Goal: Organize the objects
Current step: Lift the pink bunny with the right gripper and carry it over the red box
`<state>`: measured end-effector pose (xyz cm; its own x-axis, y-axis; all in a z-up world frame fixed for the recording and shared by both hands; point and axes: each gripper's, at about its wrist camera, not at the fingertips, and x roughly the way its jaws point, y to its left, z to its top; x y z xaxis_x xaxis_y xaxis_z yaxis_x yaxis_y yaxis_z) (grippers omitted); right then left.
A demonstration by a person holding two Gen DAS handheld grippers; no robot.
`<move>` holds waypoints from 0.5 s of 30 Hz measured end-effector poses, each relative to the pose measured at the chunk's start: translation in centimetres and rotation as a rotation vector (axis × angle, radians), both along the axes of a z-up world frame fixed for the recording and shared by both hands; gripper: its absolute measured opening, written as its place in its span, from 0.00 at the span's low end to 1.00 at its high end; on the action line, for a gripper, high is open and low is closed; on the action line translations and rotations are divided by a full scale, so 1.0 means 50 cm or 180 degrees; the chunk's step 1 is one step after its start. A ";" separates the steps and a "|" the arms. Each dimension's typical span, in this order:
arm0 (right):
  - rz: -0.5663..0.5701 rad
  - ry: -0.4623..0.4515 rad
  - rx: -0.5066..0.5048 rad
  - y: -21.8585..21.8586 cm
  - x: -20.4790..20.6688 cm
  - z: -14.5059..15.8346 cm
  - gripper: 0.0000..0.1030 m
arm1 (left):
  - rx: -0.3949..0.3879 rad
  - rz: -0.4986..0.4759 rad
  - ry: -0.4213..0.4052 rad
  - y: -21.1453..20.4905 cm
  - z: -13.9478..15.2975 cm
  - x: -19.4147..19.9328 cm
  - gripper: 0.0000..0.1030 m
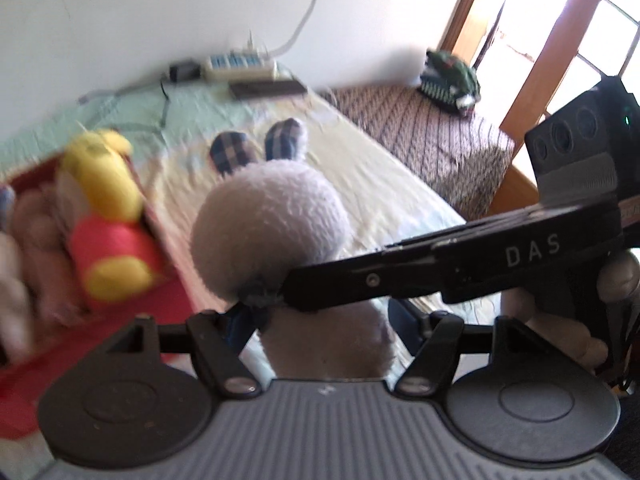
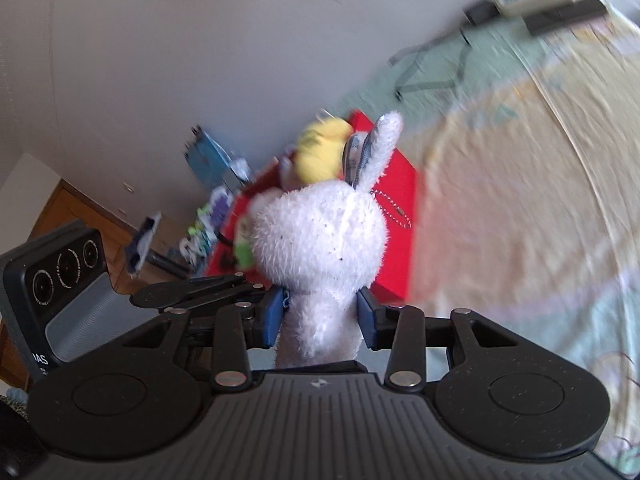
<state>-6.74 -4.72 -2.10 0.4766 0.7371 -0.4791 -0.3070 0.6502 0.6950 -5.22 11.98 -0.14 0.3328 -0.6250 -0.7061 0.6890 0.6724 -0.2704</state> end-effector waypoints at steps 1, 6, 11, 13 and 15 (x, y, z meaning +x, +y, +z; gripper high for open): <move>0.0001 -0.0071 -0.0011 0.015 0.004 0.012 0.41 | -0.0019 0.0014 -0.0050 0.011 0.010 0.005 0.69; 0.0038 -0.0364 -0.0021 0.091 0.033 0.049 0.41 | -0.0151 0.0154 -0.0291 0.091 0.050 0.037 0.70; 0.0067 -0.0487 -0.0105 0.169 0.078 0.050 0.41 | -0.0183 0.0316 -0.0358 0.166 0.045 0.079 0.71; 0.0060 -0.0490 -0.0136 0.197 0.094 0.042 0.41 | -0.0194 0.0359 -0.0315 0.192 0.036 0.098 0.71; 0.0047 -0.0482 -0.0144 0.218 0.110 0.031 0.41 | -0.0220 0.0401 -0.0278 0.217 0.024 0.116 0.71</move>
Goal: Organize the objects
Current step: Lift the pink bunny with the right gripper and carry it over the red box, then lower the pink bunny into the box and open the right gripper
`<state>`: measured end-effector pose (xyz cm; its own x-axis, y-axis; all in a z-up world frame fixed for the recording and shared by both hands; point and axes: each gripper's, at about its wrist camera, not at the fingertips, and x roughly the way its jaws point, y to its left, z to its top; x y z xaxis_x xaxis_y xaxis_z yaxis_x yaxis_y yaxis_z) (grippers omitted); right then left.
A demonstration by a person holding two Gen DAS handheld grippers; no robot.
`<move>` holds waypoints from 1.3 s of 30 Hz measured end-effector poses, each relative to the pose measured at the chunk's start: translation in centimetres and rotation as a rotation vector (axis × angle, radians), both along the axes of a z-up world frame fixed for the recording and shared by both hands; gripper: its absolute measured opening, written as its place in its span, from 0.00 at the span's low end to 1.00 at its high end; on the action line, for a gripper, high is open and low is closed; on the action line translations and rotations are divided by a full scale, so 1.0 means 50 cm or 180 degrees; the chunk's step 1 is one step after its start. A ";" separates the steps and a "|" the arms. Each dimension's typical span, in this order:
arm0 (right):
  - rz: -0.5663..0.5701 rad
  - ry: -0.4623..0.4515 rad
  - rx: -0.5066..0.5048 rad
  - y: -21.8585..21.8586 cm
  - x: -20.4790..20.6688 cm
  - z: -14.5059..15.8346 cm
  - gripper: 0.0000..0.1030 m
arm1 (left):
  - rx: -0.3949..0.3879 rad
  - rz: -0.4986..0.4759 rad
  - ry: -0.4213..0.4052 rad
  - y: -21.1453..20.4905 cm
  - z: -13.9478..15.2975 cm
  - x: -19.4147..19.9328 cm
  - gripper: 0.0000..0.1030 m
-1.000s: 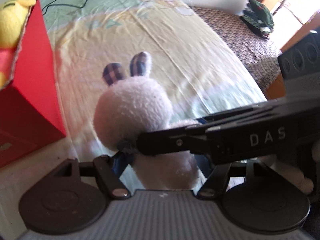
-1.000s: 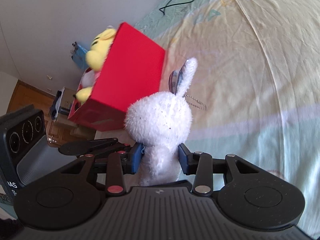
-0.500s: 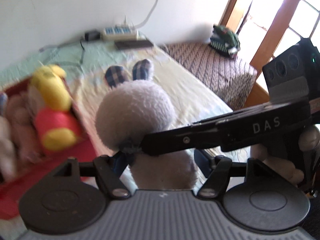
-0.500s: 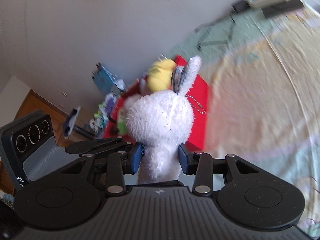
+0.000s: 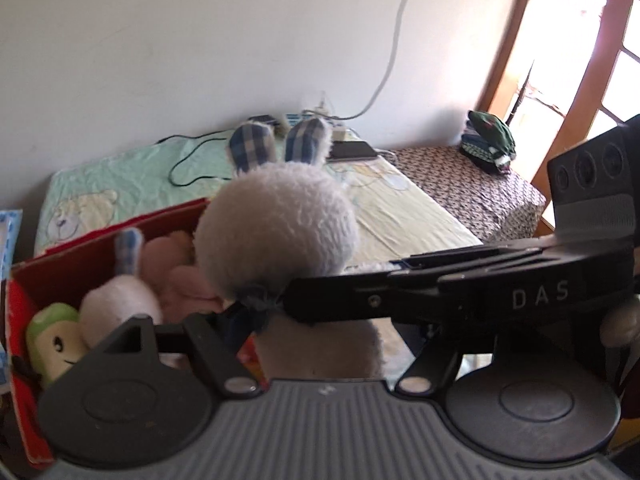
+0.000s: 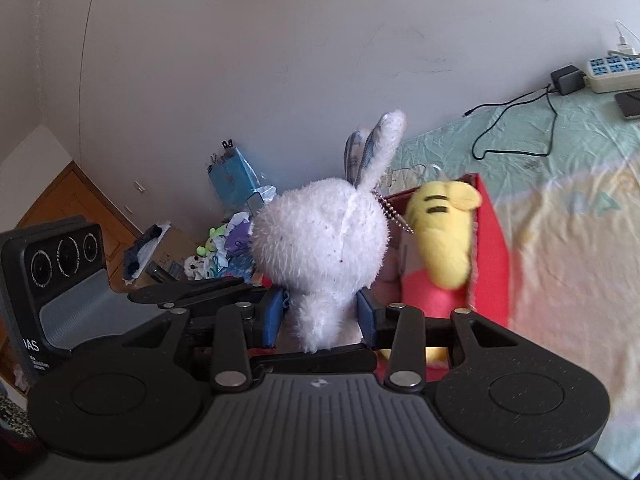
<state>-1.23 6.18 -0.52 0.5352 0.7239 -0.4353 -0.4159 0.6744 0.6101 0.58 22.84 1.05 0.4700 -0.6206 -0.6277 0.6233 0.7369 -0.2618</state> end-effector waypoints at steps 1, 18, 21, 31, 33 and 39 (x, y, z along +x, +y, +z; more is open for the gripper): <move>-0.0014 0.0029 -0.0001 0.009 0.009 -0.007 0.41 | -0.0002 0.0020 0.0032 0.010 -0.008 0.011 0.71; -0.0154 0.0476 -0.0204 0.129 0.081 -0.098 0.40 | 0.0151 0.0362 0.0445 0.094 -0.140 0.105 0.69; -0.0168 0.0462 -0.0309 0.139 0.081 -0.098 0.41 | 0.0151 0.0358 0.0453 0.103 -0.147 0.101 0.71; -0.0534 0.0257 -0.0306 0.108 0.029 -0.050 0.54 | 0.0239 0.0356 0.0460 0.106 -0.141 0.085 0.86; -0.0592 0.0218 -0.0353 0.100 0.018 -0.037 0.55 | 0.0347 0.0383 0.0488 0.107 -0.137 0.088 0.87; -0.0857 0.0049 -0.0659 0.082 -0.009 0.002 0.55 | 0.0524 0.0595 0.0608 0.109 -0.118 0.096 0.89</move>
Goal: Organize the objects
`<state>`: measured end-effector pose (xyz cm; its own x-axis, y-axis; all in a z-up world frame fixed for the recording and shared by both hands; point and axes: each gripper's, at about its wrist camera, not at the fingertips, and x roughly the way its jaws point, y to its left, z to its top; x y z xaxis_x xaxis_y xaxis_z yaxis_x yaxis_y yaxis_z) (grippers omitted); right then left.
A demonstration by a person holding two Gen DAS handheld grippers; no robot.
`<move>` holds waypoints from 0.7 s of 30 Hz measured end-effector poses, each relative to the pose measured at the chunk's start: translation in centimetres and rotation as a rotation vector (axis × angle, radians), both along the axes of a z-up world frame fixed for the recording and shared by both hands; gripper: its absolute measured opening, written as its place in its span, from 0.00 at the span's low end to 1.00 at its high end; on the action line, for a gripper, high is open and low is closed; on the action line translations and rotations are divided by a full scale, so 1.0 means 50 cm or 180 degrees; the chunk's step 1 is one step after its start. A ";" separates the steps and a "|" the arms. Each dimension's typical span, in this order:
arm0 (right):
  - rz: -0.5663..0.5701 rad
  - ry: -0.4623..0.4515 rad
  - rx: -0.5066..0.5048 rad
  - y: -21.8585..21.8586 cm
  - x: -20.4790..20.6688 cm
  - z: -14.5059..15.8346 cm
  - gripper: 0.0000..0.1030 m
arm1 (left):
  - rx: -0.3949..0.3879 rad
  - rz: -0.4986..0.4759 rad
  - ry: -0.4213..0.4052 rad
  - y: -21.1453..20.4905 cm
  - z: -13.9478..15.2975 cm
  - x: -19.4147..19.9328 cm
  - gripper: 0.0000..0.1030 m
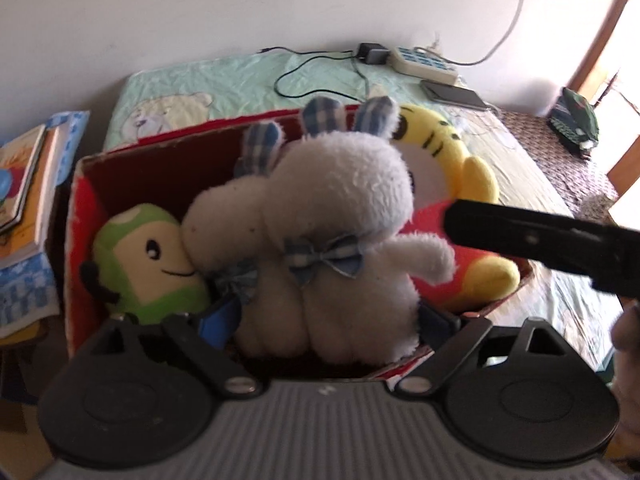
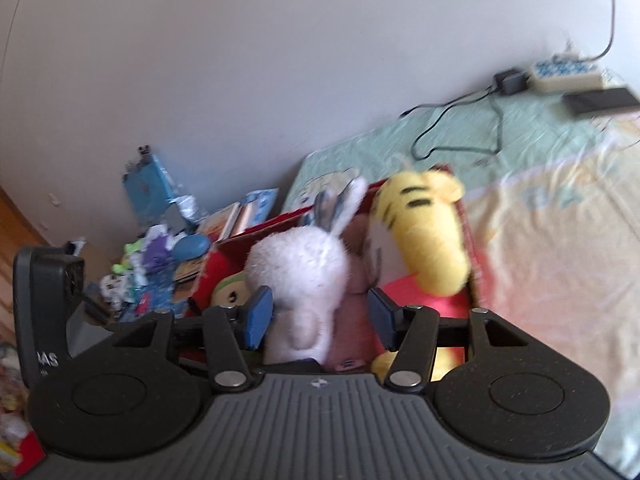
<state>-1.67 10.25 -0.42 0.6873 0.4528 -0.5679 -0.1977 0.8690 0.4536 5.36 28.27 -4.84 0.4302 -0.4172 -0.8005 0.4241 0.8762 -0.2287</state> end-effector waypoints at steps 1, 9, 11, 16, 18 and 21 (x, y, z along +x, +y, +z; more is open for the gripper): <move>-0.0056 -0.0024 -0.0066 -0.004 -0.006 0.005 0.56 | 0.0029 0.0050 -0.0023 -0.004 0.006 -0.003 0.89; -0.0355 -0.0105 -0.0485 -0.056 -0.028 0.027 0.56 | 0.0267 0.0504 -0.0073 -0.055 0.042 -0.032 0.89; -0.0386 -0.0091 -0.0511 -0.075 -0.030 0.028 0.55 | 0.0269 0.0613 -0.0084 -0.074 0.049 -0.043 0.89; -0.0494 0.0049 -0.0530 -0.142 -0.043 0.016 0.53 | 0.0335 0.0792 -0.0230 -0.135 0.070 -0.079 0.92; -0.0519 0.0071 -0.0561 -0.164 -0.053 0.016 0.53 | 0.0358 0.0796 -0.0290 -0.167 0.079 -0.097 0.92; -0.0557 0.0098 -0.0747 -0.196 -0.066 0.012 0.53 | 0.0505 0.0789 -0.0336 -0.226 0.084 -0.120 0.92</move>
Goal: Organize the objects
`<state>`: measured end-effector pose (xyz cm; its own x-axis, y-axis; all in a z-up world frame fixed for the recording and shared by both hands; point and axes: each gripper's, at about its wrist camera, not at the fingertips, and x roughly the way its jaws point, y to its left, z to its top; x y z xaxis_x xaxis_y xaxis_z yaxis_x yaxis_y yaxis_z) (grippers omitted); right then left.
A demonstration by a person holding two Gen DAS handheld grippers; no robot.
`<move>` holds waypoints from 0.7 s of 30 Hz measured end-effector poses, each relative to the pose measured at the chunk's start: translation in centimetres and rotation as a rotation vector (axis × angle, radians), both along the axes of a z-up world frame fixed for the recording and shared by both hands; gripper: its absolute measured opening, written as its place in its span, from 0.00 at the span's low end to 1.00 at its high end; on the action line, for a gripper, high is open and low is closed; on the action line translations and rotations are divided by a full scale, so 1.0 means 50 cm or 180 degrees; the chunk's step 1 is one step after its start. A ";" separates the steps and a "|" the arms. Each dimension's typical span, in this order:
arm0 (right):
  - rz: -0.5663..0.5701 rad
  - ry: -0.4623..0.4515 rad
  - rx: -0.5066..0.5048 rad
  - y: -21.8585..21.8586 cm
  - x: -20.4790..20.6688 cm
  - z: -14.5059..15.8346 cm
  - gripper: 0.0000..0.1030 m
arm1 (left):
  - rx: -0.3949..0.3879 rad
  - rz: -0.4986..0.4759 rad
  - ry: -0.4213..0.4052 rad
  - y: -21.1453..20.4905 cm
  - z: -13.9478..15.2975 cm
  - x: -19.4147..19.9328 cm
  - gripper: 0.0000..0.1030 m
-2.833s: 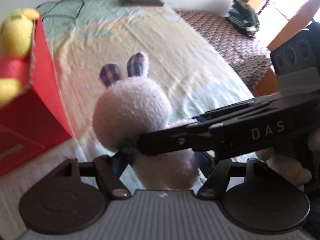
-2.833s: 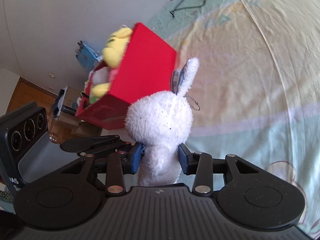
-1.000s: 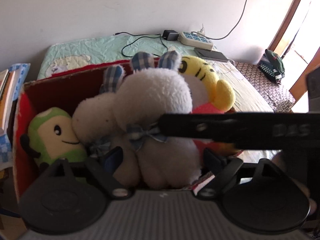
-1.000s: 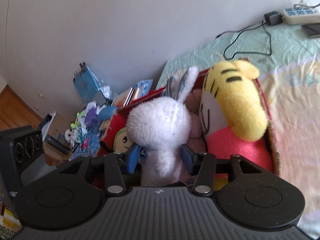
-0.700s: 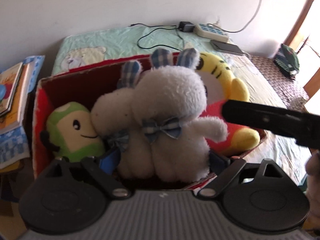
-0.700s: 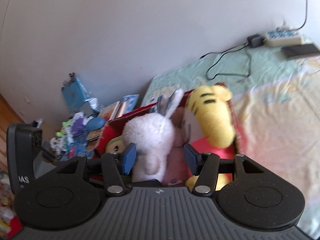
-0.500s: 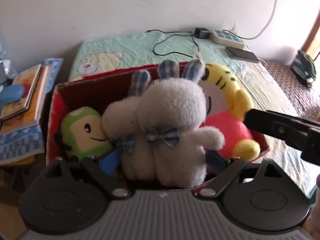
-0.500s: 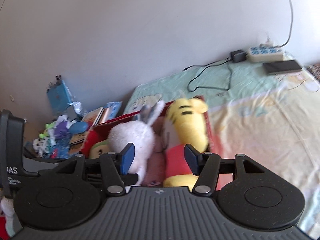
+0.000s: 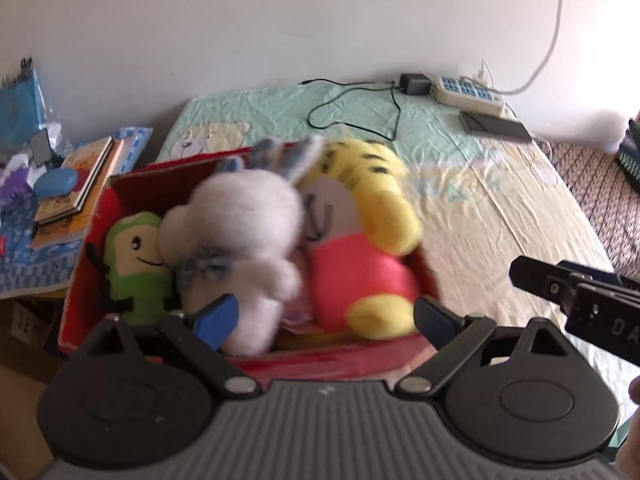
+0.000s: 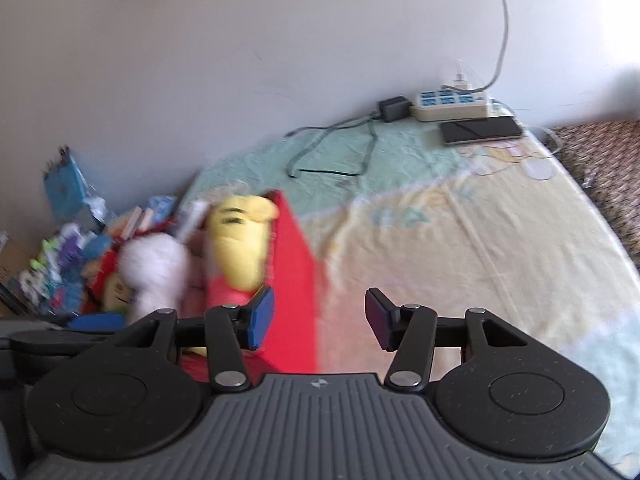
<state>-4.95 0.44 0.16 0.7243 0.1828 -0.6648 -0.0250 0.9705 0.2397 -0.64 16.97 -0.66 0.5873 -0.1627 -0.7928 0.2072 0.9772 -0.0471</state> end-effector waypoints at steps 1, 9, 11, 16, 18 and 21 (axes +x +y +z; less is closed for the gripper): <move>-0.0031 0.0015 -0.0044 -0.011 -0.003 -0.003 0.53 | 0.0014 -0.0010 0.0009 -0.017 -0.001 -0.008 0.92; -0.0304 0.0243 -0.0086 -0.112 -0.031 -0.041 0.53 | 0.0265 -0.0018 0.0141 -0.134 -0.031 -0.064 0.92; -0.0337 0.0272 -0.0130 -0.128 -0.042 -0.049 0.53 | 0.0270 -0.0008 0.0189 -0.152 -0.044 -0.072 0.92; -0.0499 0.0430 -0.0217 -0.167 -0.051 -0.069 0.53 | 0.0275 0.0004 0.0402 -0.194 -0.080 -0.091 0.88; -0.0545 0.0495 -0.0166 -0.183 -0.056 -0.076 0.52 | 0.0330 -0.0013 0.0443 -0.211 -0.092 -0.101 0.86; -0.0579 0.0537 -0.0137 -0.193 -0.065 -0.083 0.53 | 0.0397 -0.0015 0.0476 -0.224 -0.102 -0.112 0.85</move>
